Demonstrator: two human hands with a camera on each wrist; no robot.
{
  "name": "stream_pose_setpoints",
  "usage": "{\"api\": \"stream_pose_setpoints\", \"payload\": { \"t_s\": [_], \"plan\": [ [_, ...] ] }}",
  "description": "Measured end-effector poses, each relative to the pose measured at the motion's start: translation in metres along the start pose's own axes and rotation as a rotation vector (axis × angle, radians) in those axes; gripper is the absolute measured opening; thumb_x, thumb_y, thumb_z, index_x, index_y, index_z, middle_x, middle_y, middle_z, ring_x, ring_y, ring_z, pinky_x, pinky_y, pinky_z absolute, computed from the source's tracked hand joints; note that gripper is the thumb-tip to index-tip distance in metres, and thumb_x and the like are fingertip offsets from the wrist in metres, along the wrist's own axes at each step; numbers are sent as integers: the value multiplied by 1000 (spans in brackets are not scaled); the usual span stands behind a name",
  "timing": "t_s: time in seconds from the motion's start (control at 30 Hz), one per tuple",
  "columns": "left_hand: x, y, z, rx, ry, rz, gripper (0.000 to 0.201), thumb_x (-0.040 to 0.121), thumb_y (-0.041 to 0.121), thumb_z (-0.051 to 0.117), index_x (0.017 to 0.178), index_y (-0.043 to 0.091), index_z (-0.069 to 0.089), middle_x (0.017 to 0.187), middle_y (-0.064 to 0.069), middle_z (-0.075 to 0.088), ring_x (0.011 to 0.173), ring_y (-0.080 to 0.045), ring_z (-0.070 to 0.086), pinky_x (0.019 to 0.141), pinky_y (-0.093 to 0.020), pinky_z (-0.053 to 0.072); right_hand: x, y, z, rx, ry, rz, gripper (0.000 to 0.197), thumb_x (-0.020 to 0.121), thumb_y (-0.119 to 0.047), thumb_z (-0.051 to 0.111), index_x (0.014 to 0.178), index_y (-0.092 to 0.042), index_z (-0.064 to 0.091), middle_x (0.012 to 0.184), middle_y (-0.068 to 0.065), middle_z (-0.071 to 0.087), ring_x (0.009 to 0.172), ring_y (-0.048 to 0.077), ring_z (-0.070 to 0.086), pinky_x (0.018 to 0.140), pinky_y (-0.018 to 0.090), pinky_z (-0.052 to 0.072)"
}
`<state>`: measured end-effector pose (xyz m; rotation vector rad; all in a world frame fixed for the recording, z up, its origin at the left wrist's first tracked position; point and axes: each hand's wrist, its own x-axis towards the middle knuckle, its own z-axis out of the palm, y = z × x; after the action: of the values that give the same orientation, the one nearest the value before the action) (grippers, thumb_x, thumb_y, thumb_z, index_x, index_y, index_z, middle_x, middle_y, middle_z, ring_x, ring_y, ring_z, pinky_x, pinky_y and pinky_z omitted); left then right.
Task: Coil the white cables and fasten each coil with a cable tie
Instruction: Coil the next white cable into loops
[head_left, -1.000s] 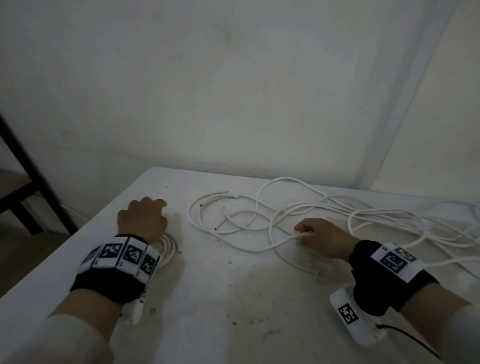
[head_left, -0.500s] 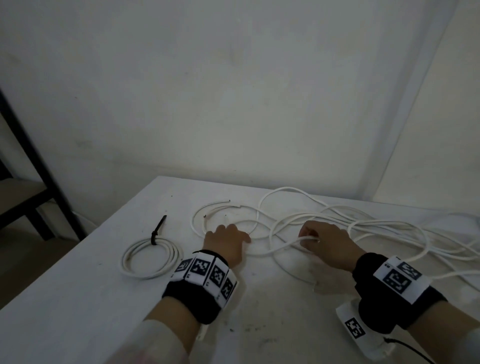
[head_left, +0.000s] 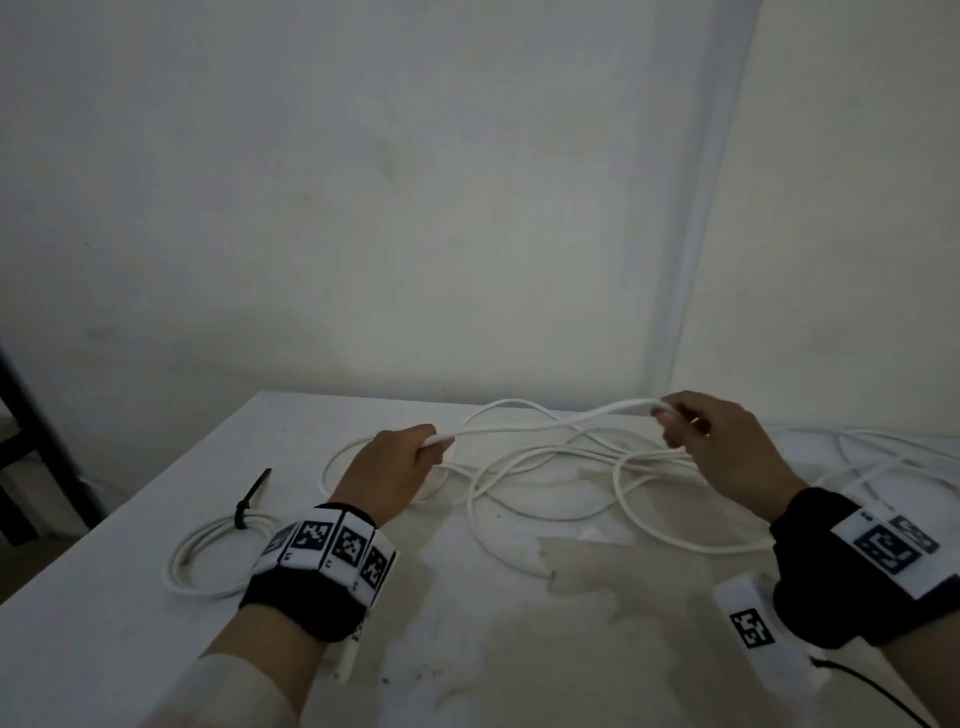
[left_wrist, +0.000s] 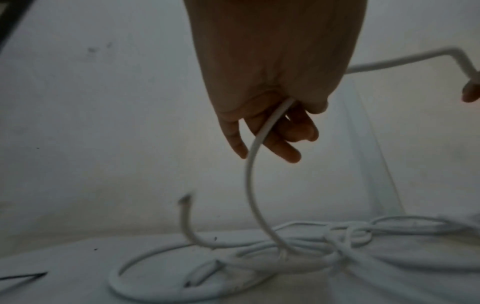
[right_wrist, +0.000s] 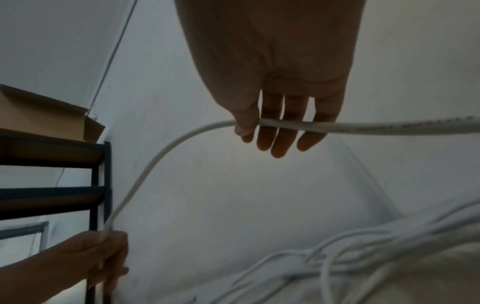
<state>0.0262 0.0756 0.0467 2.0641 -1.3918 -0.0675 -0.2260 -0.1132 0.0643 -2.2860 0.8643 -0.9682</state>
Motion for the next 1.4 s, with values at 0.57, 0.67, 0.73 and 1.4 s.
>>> {"api": "stream_pose_setpoints", "payload": {
  "t_s": [0.57,0.67,0.73,1.4],
  "plan": [
    [-17,107,-1,-679,-100,-70,24,97,20,41,84,7,56,61,-1,44,35,-7,36,38,-19,34,-21,55,-100,-190,220,197,28,97,-4,32,114,2,54,108,21,57,99,34,51,68,26,25],
    [-17,117,0,-768,-7,-122,29,100,21,33,86,10,56,58,-1,38,33,-3,28,34,-14,23,-28,51,-99,-207,206,135,32,97,-7,33,125,-1,49,110,23,54,104,35,49,73,26,26],
    [-15,120,1,-772,59,-151,31,100,20,31,81,12,55,56,-1,36,32,-2,27,34,-13,21,-35,44,-98,-226,237,60,36,98,-11,35,132,-5,45,103,23,54,98,35,50,75,27,28],
    [-18,148,-1,-395,345,115,21,98,20,36,95,25,56,61,-2,42,53,-9,38,54,-22,33,-52,4,-45,-754,-142,-563,36,64,-14,76,87,-22,49,54,-4,53,45,17,50,44,21,30]
  ]
}}
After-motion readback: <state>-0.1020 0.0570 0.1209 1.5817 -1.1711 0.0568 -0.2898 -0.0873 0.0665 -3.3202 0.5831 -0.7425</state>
